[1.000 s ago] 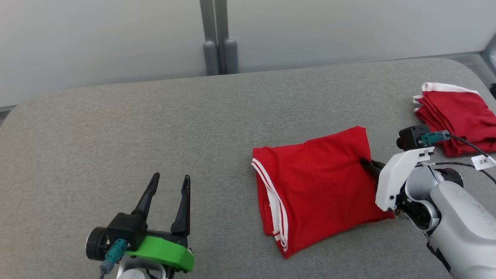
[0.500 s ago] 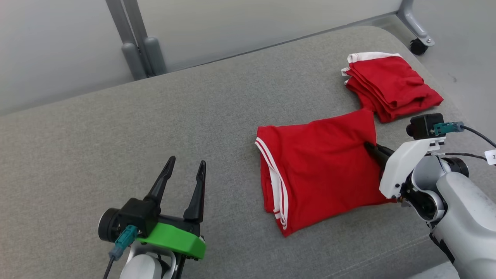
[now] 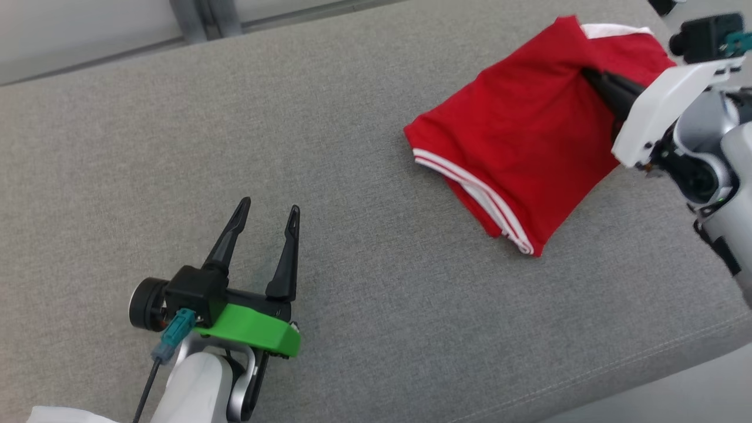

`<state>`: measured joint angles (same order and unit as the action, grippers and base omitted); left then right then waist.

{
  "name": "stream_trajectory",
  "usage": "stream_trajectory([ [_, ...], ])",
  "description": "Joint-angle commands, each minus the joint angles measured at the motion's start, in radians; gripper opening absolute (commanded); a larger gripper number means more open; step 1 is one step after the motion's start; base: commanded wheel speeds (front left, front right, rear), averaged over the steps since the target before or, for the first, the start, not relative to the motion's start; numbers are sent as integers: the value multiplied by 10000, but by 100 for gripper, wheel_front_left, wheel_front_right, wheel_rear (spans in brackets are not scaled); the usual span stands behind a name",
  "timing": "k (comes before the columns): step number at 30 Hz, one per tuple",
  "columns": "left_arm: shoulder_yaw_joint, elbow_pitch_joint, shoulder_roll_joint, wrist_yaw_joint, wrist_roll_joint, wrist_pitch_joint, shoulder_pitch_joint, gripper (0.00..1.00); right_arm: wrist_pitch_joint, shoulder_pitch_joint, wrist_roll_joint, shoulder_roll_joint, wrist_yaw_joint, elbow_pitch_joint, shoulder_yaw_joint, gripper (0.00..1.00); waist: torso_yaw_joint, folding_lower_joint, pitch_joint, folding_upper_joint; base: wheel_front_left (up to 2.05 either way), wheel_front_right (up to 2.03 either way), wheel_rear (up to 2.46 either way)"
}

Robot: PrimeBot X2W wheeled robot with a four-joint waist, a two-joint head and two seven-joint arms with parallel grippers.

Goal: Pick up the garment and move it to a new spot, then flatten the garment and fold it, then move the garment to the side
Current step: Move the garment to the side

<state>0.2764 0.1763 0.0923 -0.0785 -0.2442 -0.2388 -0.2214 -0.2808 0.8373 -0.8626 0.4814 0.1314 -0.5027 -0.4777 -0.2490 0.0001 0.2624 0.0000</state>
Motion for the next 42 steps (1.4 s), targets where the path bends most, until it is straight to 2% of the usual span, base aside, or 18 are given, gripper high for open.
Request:
stream_trajectory([
  [1,26,3,97,23,77,-2,-245,100,-143,394,-203,259,-15,-151,-46,0,480,-1,1032,0,0,0,0],
  [7,25,117,194,72,159,-49,-487,100,-594,1375,-608,1493,-13,-472,-152,0,603,-1,1681,0,0,0,0],
  [14,8,33,427,138,263,18,-734,100,-624,1764,-1050,2986,-15,-729,25,0,609,-1,2326,0,0,0,0],
  [19,117,-162,540,155,372,226,-953,100,-557,2010,-1152,3823,-15,-1081,144,0,717,-1,2893,0,0,0,0],
  [23,189,-240,621,170,404,352,-1084,100,-484,2308,-720,4296,-15,-1703,-152,0,869,-1,3268,0,0,0,0],
  [27,254,-257,649,188,423,425,-1202,100,3,2714,-90,4308,-17,-2738,-448,0,1046,-1,3496,0,0,0,0],
  [28,256,-258,658,194,427,439,-1211,100,118,2794,30,4236,-17,-3025,-510,6,1092,-1,3522,0,0,0,0],
  [29,247,-251,677,212,434,450,-1219,100,251,2900,212,4138,-17,-3345,-610,86,1145,-1,3539,0,0,0,0],
  [30,242,-244,689,223,431,452,-1224,100,293,2963,334,4049,-17,-3581,-726,100,1195,-1,3543,0,0,0,0],
  [37,234,-105,675,307,280,290,-1081,100,1350,3541,1365,3652,-17,-5231,-1251,100,1428,-1,3173,0,0,0,0],
  [42,167,19,548,322,133,30,-832,100,2627,3748,1775,3501,-17,-5060,-1775,100,1440,-1,2210,0,0,0,0],
])
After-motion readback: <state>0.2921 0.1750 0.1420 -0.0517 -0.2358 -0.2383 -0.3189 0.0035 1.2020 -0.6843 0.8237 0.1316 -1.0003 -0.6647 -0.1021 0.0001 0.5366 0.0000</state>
